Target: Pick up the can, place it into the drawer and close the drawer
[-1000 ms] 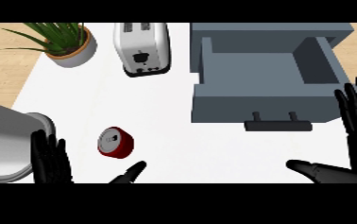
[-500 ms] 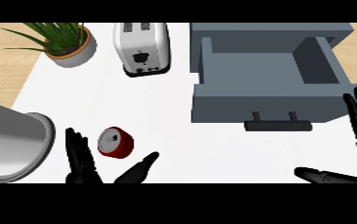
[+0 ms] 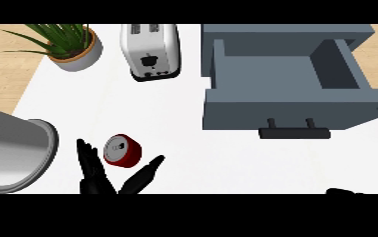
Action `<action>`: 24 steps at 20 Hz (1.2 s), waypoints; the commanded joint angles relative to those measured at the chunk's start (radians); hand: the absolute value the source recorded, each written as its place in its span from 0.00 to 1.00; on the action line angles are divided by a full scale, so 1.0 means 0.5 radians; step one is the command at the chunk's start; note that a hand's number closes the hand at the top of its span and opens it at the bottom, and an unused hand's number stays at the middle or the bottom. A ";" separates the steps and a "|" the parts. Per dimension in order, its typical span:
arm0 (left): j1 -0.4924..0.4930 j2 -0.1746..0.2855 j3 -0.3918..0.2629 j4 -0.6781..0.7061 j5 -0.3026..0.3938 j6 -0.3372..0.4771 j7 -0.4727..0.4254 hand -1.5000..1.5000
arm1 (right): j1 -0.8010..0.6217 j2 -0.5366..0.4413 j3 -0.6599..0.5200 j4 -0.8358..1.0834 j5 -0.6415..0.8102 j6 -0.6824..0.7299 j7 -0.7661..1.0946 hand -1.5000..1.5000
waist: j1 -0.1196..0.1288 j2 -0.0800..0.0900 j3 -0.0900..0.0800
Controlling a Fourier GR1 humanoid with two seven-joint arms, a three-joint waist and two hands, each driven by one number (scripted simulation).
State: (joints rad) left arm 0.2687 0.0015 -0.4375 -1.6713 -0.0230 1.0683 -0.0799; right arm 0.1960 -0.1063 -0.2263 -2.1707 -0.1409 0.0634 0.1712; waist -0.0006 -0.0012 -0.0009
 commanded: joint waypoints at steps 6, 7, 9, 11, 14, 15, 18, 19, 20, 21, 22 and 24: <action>0.085 -0.003 0.144 0.344 0.681 -0.193 -0.688 0.00 | -0.016 -0.029 -0.042 -0.242 -0.028 -0.026 0.285 0.00 | 0.002 -0.001 0.000; -0.125 -0.003 0.157 0.499 0.746 -0.089 -0.671 0.00 | -0.057 0.003 -0.050 -0.099 -0.010 -0.011 0.158 0.00 | -0.001 0.001 0.001; -0.051 -0.003 0.261 0.632 0.941 -0.292 -0.974 0.00 | 0.029 0.031 -0.043 -0.124 0.009 0.025 0.068 0.00 | 0.000 0.000 0.000; -0.173 -0.003 0.259 0.746 1.064 -0.271 -1.038 0.00 | -0.139 0.033 0.017 -0.037 0.088 -0.053 0.172 0.00 | 0.003 0.002 0.000; -0.227 -0.003 0.269 0.910 1.260 -0.262 -1.217 0.00 | 0.116 0.014 -0.077 -0.271 -0.035 0.070 0.188 0.00 | -0.010 0.000 -0.001; -0.099 -0.003 0.388 0.862 1.164 -0.464 -1.212 0.00 | 0.016 0.049 -0.021 -0.087 0.076 0.064 0.063 0.00 | 0.002 0.001 0.001; -0.263 -0.003 0.332 1.053 1.323 -0.376 -1.331 0.00 | -0.029 -0.011 -0.170 -0.058 -0.048 0.093 0.087 0.00 | -0.003 0.002 0.001; -0.340 -0.003 0.498 1.128 1.243 -0.503 -1.213 0.00 | -0.166 -0.053 -0.108 -0.262 0.009 -0.043 0.412 0.00 | -0.002 0.002 0.000; -0.442 -0.003 0.527 1.241 1.254 -0.508 -1.242 0.00 | -0.020 0.012 -0.130 -0.060 -0.003 0.104 0.076 0.00 | -0.006 0.002 0.001; -0.375 -0.003 0.557 1.189 1.214 -0.571 -1.233 0.00 | -0.100 0.063 -0.035 -0.149 0.061 -0.001 0.223 0.00 | -0.001 0.002 0.001; -0.328 -0.003 0.533 1.237 1.269 -0.652 -1.337 0.00 | -0.056 0.052 -0.088 -0.034 0.045 0.073 0.087 0.00 | -0.002 0.002 0.001; -0.429 -0.003 0.546 1.357 1.310 -0.632 -1.368 0.00 | -0.043 0.055 -0.072 -0.243 0.039 0.032 0.270 0.00 | -0.005 0.002 0.001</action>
State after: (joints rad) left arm 0.0894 0.0005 -0.1895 -1.0811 0.5930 0.8000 -0.7041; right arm 0.1614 -0.0900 -0.2649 -2.2383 -0.1250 0.0812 0.2685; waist -0.0020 -0.0001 -0.0003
